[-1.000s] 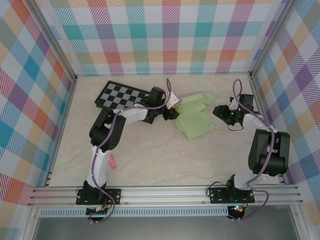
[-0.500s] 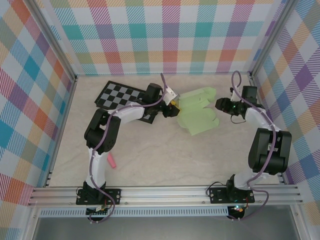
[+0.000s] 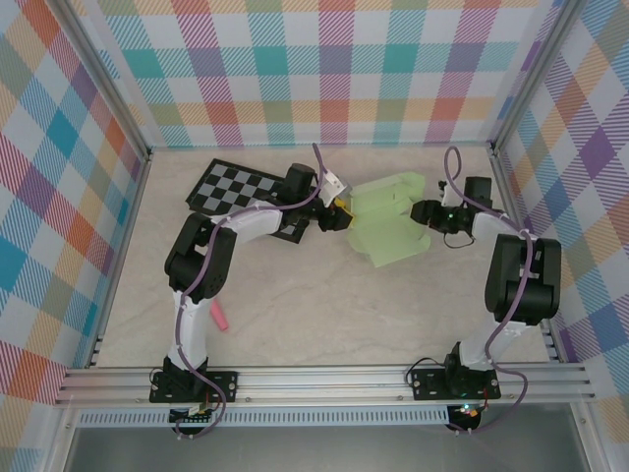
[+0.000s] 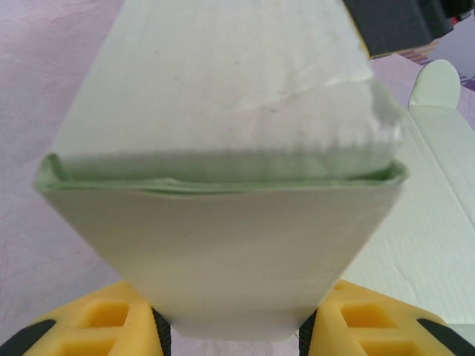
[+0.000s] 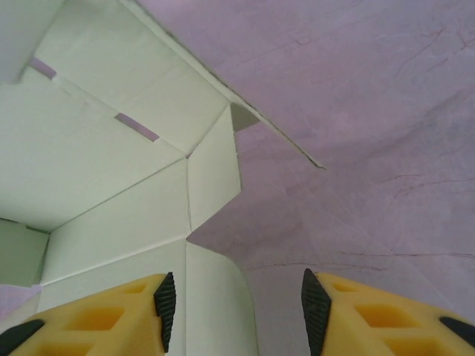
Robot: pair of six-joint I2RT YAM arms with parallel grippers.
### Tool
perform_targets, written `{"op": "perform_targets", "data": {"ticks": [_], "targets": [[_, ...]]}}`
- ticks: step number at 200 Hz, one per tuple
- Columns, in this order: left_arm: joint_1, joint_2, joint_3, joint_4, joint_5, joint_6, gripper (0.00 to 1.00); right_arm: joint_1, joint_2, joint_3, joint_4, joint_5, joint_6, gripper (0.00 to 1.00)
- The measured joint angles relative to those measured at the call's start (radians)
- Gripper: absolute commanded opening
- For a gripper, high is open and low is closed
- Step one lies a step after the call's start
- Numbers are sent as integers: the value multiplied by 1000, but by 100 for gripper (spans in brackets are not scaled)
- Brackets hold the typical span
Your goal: Fold the paper box
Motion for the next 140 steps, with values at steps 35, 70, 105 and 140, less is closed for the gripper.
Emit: {"op": "perform_targets", "data": {"ticks": [35,70,105,140], "targets": [[0,-5,-7,8,12,-10,36,32,1,13,34,25,5,34],[0,-6,-7,8,12,-10,36,55,11,50,34,53,-10,33],[0,-6,-7,8,12,-10,36,72,11,54,39,96,-46,39],[0,-6,-7,9,12,-10,36,78,16,54,46,143,-60,39]]}}
